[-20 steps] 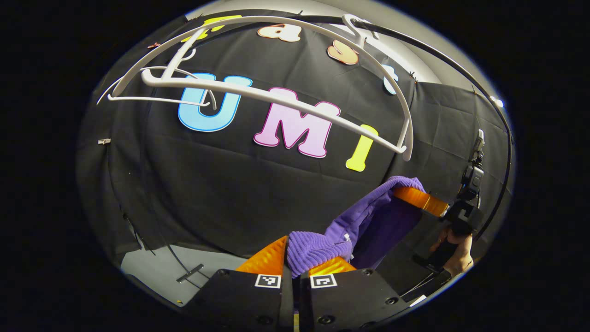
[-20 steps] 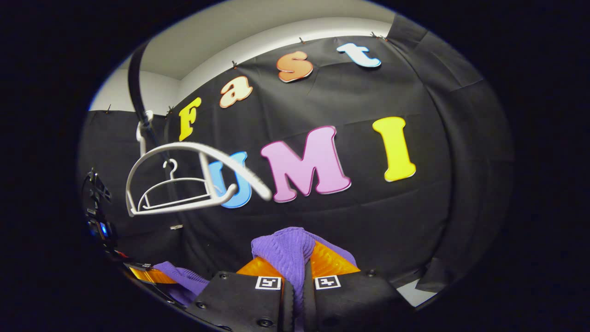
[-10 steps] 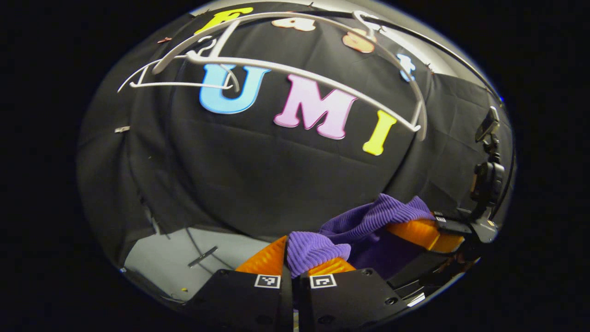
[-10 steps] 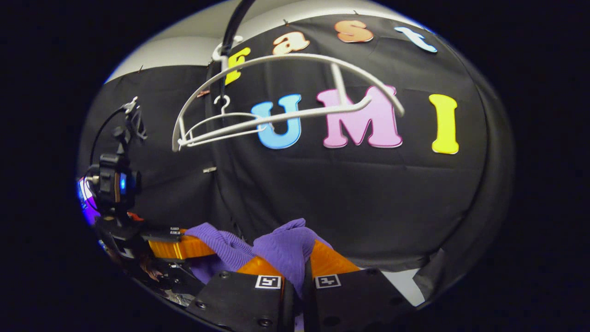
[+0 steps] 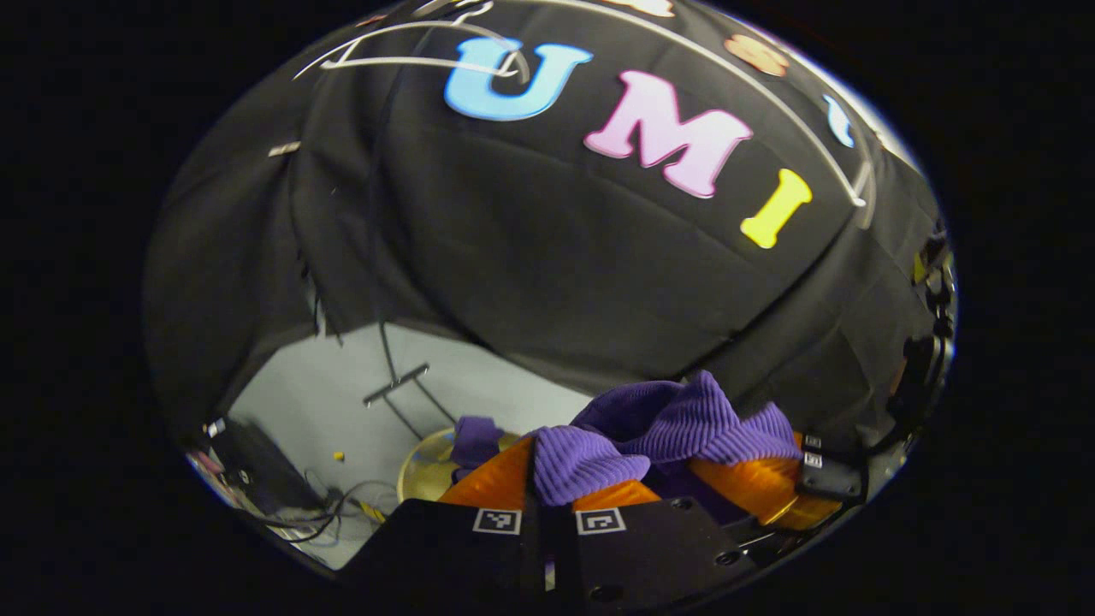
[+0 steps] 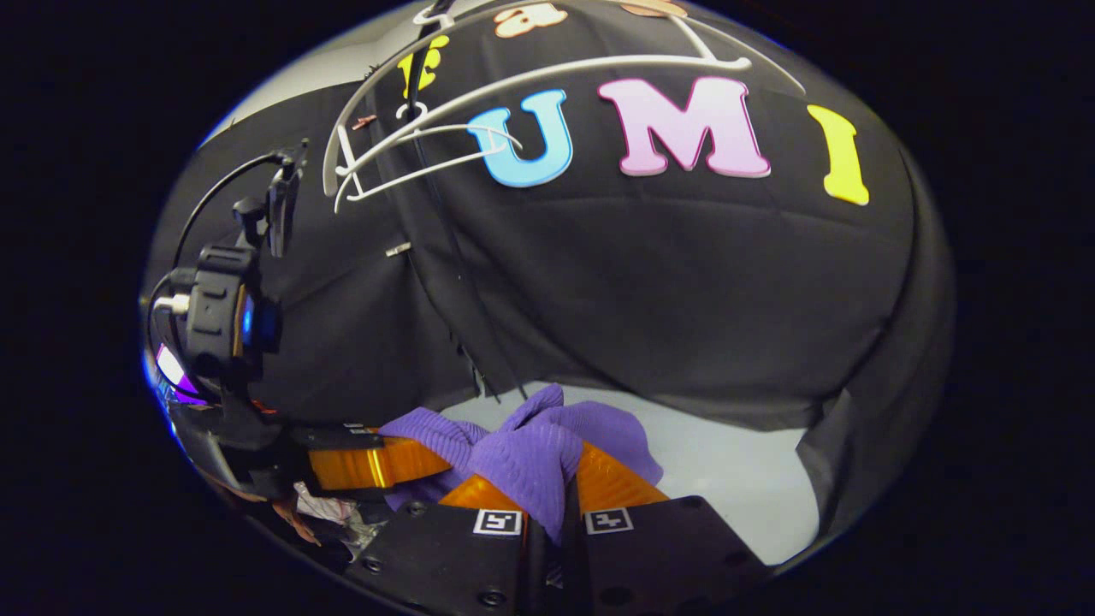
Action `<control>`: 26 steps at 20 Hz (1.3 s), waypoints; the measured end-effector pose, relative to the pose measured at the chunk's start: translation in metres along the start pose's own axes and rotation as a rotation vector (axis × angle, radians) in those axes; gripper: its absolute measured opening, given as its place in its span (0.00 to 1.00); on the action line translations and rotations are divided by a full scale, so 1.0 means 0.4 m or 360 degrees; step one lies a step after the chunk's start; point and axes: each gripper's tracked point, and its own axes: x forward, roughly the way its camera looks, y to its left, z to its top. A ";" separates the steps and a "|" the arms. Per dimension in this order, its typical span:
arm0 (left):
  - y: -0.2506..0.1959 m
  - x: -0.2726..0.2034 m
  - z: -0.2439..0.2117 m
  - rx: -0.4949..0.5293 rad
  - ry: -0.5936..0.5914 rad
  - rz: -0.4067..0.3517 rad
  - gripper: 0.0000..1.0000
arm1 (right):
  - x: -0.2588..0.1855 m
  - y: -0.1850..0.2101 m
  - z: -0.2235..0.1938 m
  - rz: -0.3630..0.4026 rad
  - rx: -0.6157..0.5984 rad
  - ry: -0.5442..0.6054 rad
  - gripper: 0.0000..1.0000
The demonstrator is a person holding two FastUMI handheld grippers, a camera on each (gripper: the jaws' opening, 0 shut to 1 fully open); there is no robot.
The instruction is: Grasp the clothes on the hanger with both hands and then place them into the laundry hamper below.
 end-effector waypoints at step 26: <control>-0.012 0.003 0.004 -0.0014 0.0241 0.0023 0.99 | 0.017 -0.050 -0.162 -0.0165 -0.0063 0.0316 0.64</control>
